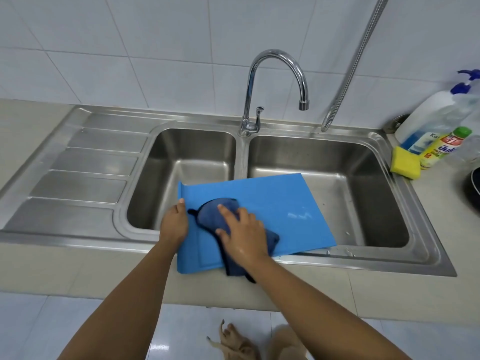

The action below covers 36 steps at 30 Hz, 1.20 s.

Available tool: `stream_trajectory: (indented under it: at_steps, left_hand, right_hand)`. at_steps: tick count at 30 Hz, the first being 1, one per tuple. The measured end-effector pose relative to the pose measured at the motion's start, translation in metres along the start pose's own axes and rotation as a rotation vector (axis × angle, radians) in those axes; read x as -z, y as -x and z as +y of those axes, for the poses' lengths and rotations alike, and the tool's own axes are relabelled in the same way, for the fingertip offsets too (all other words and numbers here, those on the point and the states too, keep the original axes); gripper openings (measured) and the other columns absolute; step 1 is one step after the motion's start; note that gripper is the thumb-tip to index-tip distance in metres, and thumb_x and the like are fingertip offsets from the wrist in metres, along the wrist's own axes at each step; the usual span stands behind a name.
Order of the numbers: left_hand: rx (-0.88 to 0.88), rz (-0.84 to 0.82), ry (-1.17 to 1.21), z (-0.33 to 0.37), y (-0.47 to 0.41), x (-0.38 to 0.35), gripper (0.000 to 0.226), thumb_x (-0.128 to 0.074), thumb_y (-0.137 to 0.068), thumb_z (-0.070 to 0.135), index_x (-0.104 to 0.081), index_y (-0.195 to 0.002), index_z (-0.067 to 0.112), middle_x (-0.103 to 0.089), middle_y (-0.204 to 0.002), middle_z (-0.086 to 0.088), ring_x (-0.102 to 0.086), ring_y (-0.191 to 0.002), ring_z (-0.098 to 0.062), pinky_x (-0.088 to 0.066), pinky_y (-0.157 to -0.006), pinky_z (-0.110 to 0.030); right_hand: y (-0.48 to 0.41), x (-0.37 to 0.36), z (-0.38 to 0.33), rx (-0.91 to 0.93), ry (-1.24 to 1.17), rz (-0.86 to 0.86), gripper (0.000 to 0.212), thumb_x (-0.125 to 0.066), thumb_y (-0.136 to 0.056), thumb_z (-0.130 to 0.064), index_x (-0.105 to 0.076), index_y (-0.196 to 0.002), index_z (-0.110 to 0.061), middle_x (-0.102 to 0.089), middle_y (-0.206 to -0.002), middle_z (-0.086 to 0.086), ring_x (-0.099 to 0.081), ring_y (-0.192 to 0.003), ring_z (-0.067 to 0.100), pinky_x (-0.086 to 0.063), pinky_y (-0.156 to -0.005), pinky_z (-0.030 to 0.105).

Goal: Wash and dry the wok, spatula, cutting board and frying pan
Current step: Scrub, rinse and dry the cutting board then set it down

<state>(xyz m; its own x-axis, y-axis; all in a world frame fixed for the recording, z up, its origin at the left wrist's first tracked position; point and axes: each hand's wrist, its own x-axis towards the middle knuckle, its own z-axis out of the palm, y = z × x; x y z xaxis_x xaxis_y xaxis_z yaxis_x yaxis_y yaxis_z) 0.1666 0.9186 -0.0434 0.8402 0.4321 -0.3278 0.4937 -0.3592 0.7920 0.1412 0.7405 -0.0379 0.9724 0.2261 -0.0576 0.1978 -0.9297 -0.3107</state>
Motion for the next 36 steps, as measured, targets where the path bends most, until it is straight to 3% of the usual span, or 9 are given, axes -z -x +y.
stream_trajectory:
  at_steps: [6,9,13,17,20,25,29,33,36]
  left_hand:
    - [-0.039,0.004,-0.067,-0.007,-0.004,-0.003,0.056,-0.022,-0.105,0.044,-0.057,-0.094,0.001,-0.058,-0.089,-0.015,-0.054,-0.083,-0.028,-0.038,-0.073,-0.035]
    - [-0.035,0.021,-0.040,-0.008,-0.005,-0.005,0.054,-0.022,-0.105,0.044,-0.056,-0.094,0.003,-0.059,-0.092,-0.015,-0.055,-0.087,-0.030,-0.039,-0.076,-0.035]
    - [-0.027,0.027,-0.022,-0.007,-0.009,-0.006,0.052,-0.021,-0.106,0.042,-0.055,-0.095,0.005,-0.058,-0.095,-0.015,-0.057,-0.095,-0.034,-0.040,-0.079,-0.036]
    - [-0.039,0.060,-0.019,-0.008,-0.010,-0.007,0.057,-0.021,-0.106,0.040,-0.061,-0.112,0.000,-0.061,-0.115,-0.024,-0.056,-0.109,-0.038,-0.039,-0.088,-0.037]
    - [-0.065,0.083,-0.057,-0.008,-0.008,-0.007,0.057,-0.022,-0.107,0.037,-0.062,-0.110,-0.003,-0.062,-0.114,-0.026,-0.056,-0.105,-0.039,-0.038,-0.085,-0.036]
    - [-0.020,0.064,-0.108,-0.006,-0.008,-0.011,0.058,-0.022,-0.106,0.043,-0.056,-0.088,0.000,-0.058,-0.087,-0.017,-0.053,-0.081,-0.030,-0.037,-0.068,-0.035]
    - [-0.018,0.060,-0.178,-0.003,-0.009,-0.011,0.060,-0.019,-0.106,0.043,-0.057,-0.090,-0.002,-0.057,-0.087,-0.017,-0.053,-0.082,-0.031,-0.040,-0.073,-0.037]
    - [-0.005,0.037,-0.230,-0.001,-0.008,-0.014,0.062,-0.017,-0.105,0.045,-0.059,-0.099,0.000,-0.058,-0.093,-0.017,-0.052,-0.086,-0.030,-0.040,-0.076,-0.036]
    - [-0.014,0.046,-0.206,-0.001,-0.012,-0.013,0.061,-0.020,-0.106,0.043,-0.061,-0.104,-0.001,-0.062,-0.104,-0.023,-0.057,-0.097,-0.036,-0.042,-0.082,-0.039]
  right_hand:
    - [-0.017,0.035,0.131,-0.489,0.007,0.172,0.058,-0.047,-0.094,-0.049,-0.030,-0.148,-0.037,-0.048,-0.128,0.015,-0.049,-0.113,0.037,-0.041,-0.094,0.047]
    - [-0.017,0.043,0.156,-0.604,0.062,0.213,0.056,-0.044,-0.097,-0.044,-0.029,-0.149,-0.034,-0.047,-0.129,0.018,-0.048,-0.112,0.036,-0.041,-0.096,0.047]
    - [-0.023,0.024,0.090,-0.477,0.042,0.212,0.052,-0.046,-0.096,-0.048,-0.039,-0.145,-0.033,-0.048,-0.129,0.018,-0.050,-0.111,0.037,-0.042,-0.092,0.044]
    - [-0.026,-0.011,-0.019,-0.039,-0.059,0.153,0.049,-0.040,-0.093,-0.059,-0.055,-0.134,-0.036,-0.056,-0.113,0.012,-0.056,-0.096,0.034,-0.046,-0.080,0.042]
    - [-0.061,-0.009,-0.022,0.129,-0.078,-0.017,0.048,-0.044,-0.094,-0.055,-0.047,-0.139,-0.039,-0.051,-0.122,0.009,-0.051,-0.108,0.031,-0.043,-0.092,0.044]
    - [-0.115,0.020,0.102,-0.285,-0.049,0.126,0.051,-0.048,-0.094,-0.052,-0.043,-0.143,-0.039,-0.046,-0.137,0.016,-0.049,-0.121,0.037,-0.042,-0.098,0.044]
    - [-0.086,0.038,0.179,-0.566,-0.007,0.241,0.052,-0.043,-0.097,-0.049,-0.037,-0.147,-0.035,-0.043,-0.130,0.021,-0.049,-0.114,0.041,-0.041,-0.100,0.048]
    - [-0.043,0.022,0.132,-0.534,0.023,0.307,0.049,-0.051,-0.096,-0.041,-0.044,-0.144,-0.030,-0.046,-0.131,0.021,-0.049,-0.112,0.040,-0.041,-0.094,0.047]
    - [-0.020,0.004,0.056,-0.332,0.000,0.242,0.047,-0.061,-0.089,-0.041,-0.054,-0.135,-0.031,-0.056,-0.115,0.018,-0.057,-0.093,0.039,-0.048,-0.076,0.045]
